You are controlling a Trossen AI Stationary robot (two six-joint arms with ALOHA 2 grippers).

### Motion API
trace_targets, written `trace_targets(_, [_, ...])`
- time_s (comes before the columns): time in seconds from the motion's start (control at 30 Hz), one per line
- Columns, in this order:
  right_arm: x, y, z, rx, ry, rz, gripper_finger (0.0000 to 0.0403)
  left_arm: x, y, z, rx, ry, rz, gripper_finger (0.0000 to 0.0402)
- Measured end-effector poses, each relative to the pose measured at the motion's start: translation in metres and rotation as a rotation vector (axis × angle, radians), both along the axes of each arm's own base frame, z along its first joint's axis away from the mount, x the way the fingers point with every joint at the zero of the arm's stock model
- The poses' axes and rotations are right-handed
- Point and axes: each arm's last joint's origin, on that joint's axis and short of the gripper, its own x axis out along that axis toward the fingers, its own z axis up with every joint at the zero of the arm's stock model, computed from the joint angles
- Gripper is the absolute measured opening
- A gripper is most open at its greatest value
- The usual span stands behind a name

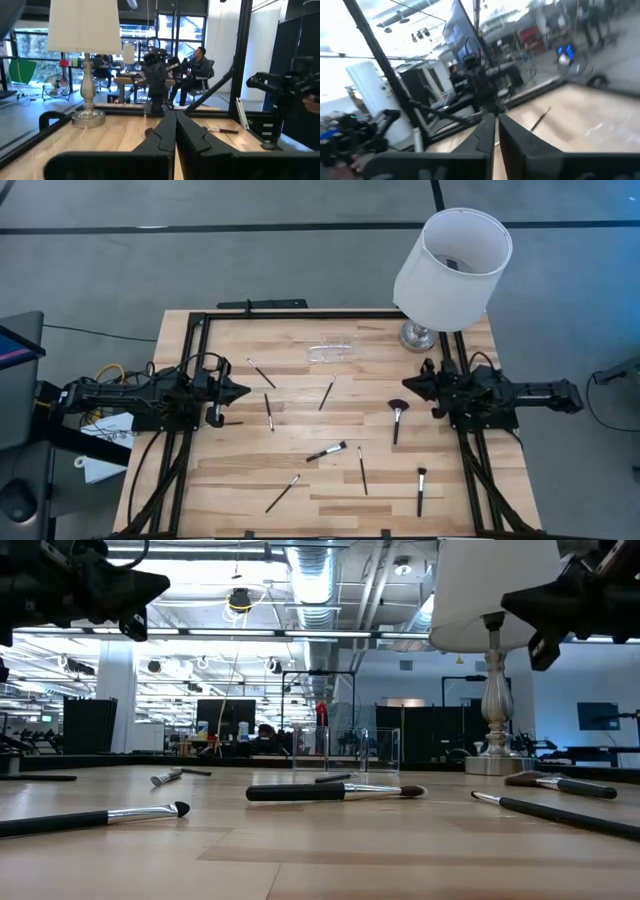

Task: Put items in baskets/containers
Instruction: Put the silver highlighter brush into the transparent organizer

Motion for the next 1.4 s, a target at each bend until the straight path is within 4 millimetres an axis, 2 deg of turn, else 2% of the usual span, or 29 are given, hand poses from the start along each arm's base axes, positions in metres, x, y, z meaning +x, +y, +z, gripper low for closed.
trace_targets(0.17, [0.005,0.005,-0.002,0.092,0.110,0.010,0.0066,-0.001,0.000,0.003,-0.032,-0.034,-0.007,0.0006])
trace_targets(0.37, [0.018,0.018,0.013,0.135,0.247,0.045,0.0093,-0.001,0.000,0.005,-0.042,-0.053,-0.008,0.0006])
trace_targets(0.5, [0.034,0.035,0.025,0.131,0.410,0.070,0.0095,-0.004,0.001,0.014,-0.058,-0.152,0.015,0.0006])
trace_targets(0.67, [0.057,0.063,0.038,0.095,0.664,0.004,0.0095,-0.006,0.002,0.025,-0.291,-0.265,-0.019,0.0006])
trace_targets(0.73, [0.066,0.073,0.044,0.095,0.749,-0.059,0.0095,-0.004,0.003,0.028,-0.261,-0.294,0.005,0.0006])
trace_targets(0.83, [0.080,0.082,0.047,0.140,0.887,-0.174,0.0095,0.008,0.003,0.038,-0.244,-0.252,0.028,0.0006])
trace_targets(0.93, [0.095,0.090,0.044,0.192,1.022,-0.289,0.0095,0.031,0.001,0.048,-0.253,-0.161,0.027,0.0006])
trace_targets(1.13, [0.111,0.089,0.014,0.345,1.364,-0.525,0.0095,0.081,-0.003,0.046,-0.176,0.030,0.033,0.0011])
trace_targets(1.27, [0.119,0.090,-0.003,0.421,1.487,-0.522,0.0095,0.096,-0.005,0.039,-0.196,0.031,0.018,0.0019])
trace_targets(1.4, [0.121,0.088,-0.008,0.433,1.525,-0.542,0.0098,0.097,-0.005,0.042,-0.220,-0.010,0.004,0.0030])
